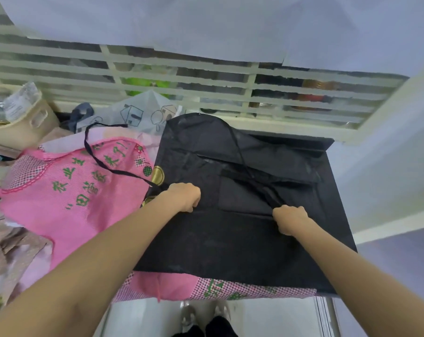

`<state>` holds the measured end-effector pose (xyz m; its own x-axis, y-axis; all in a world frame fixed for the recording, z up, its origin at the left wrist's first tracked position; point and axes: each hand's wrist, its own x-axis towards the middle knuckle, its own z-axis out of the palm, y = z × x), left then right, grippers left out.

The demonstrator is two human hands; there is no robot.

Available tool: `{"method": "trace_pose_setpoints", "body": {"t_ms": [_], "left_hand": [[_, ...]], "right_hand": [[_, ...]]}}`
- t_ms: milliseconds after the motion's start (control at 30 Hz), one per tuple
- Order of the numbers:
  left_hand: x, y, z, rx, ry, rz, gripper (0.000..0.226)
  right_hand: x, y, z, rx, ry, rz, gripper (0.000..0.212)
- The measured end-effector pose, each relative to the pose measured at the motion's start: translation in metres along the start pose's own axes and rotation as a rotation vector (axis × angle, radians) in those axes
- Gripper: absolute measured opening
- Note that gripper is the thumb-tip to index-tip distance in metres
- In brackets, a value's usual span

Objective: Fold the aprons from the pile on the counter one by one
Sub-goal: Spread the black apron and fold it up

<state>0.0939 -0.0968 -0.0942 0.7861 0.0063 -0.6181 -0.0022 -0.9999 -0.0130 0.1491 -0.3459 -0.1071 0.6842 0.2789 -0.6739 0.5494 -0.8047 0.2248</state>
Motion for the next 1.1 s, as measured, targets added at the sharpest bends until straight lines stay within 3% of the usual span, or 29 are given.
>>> {"method": "trace_pose_setpoints", "body": {"t_ms": [167, 300, 433, 500, 567, 633, 700, 800, 933, 1033, 1100], "left_hand": [[0.004, -0.003, 0.002, 0.022, -0.011, -0.049, 0.025], [0.006, 0.006, 0.006, 0.144, 0.077, -0.068, 0.034], [0.011, 0.013, 0.005, 0.159, 0.131, -0.028, 0.034], [0.014, 0.007, -0.005, 0.112, 0.172, -0.011, 0.030], [0.019, 0.000, -0.022, 0.081, 0.265, 0.016, 0.027], [0.023, -0.005, -0.037, 0.047, 0.370, 0.039, 0.024], [0.033, -0.011, -0.055, 0.005, 0.465, 0.037, 0.026], [0.045, -0.015, -0.070, -0.076, 0.522, 0.043, 0.035], [0.072, -0.013, -0.086, -0.008, 0.552, 0.002, 0.052], [0.094, -0.024, -0.100, 0.143, 0.726, -0.177, 0.055], [0.096, -0.034, -0.109, 0.151, 0.724, -0.379, 0.053]], "right_hand": [[0.002, -0.003, 0.000, -0.023, 0.115, 0.030, 0.022], [0.002, -0.018, 0.005, -0.150, 0.476, 0.036, 0.041], [0.011, -0.031, -0.002, -0.132, 0.199, -0.089, 0.036], [0.016, -0.031, -0.019, -0.115, 0.148, -0.110, 0.032], [0.023, -0.027, -0.038, 0.029, 0.226, -0.089, 0.027], [0.031, -0.024, -0.054, 0.235, 0.403, -0.061, 0.025], [0.048, -0.020, -0.073, 0.383, 0.548, -0.039, 0.032], [0.074, -0.023, -0.091, 0.676, 0.443, 0.049, 0.042], [0.107, -0.026, -0.109, 0.892, 0.366, 0.004, 0.019], [0.109, -0.016, -0.144, 1.201, 0.272, -0.107, 0.015], [0.103, -0.007, -0.172, 1.413, 0.235, -0.145, 0.001]]}}
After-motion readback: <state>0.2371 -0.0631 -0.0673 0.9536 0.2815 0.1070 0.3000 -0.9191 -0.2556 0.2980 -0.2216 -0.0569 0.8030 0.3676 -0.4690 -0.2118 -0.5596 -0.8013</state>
